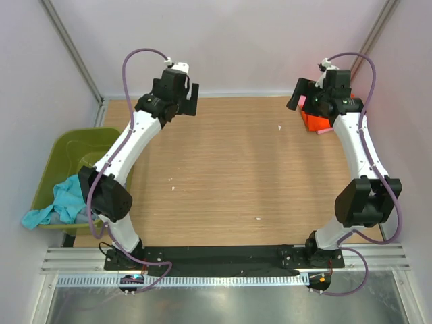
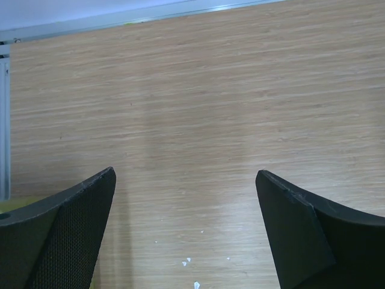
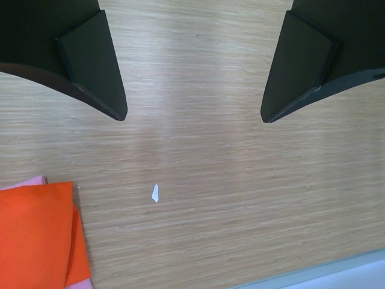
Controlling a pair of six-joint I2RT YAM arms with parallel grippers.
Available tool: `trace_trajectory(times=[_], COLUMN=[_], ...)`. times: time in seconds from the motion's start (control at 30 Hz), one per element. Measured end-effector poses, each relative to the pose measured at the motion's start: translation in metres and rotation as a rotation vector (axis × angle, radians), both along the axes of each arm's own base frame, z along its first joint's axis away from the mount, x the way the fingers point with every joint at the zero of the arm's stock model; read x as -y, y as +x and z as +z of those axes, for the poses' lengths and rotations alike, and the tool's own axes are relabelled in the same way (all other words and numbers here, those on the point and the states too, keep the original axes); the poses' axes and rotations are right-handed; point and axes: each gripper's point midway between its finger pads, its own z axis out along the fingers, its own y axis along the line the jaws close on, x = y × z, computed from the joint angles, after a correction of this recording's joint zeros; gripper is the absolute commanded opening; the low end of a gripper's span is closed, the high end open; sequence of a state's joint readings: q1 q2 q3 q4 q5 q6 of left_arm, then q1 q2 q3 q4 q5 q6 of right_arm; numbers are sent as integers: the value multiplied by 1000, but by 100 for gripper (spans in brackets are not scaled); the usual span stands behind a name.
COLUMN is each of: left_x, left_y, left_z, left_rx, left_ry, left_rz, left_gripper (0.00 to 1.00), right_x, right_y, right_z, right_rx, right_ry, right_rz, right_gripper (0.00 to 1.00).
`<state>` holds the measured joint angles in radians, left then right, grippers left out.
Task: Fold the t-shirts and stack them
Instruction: Grab the tshirt from the pile
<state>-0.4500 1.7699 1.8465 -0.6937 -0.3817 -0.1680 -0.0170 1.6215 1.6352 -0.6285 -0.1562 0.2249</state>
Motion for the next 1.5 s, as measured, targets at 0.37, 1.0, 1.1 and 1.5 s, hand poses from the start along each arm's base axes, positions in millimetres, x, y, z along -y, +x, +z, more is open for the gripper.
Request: trace_trajectory(times=[0.37,1.0,1.1,1.5], left_x=[-34,-274,-299,-305], left_y=[-17,-128,-152,-188], left_z=[-3,-36,-62,-171], left_rx=[-76,-344,-447,-785], left_ry=[256,389,316,177], left_rz=[-32,360,401,365], left_gripper=[86,74,70,60], right_x=[-11,-33,-37,-40], right_y=[-23,-28,-27,-25], right_z=[-8,-17,-24,-38], right_rx=[3,-20,-43,-88], right_ry=[-40,43,67,90], right_rz=[135,264,269,280], right_gripper=[100,100,100,100])
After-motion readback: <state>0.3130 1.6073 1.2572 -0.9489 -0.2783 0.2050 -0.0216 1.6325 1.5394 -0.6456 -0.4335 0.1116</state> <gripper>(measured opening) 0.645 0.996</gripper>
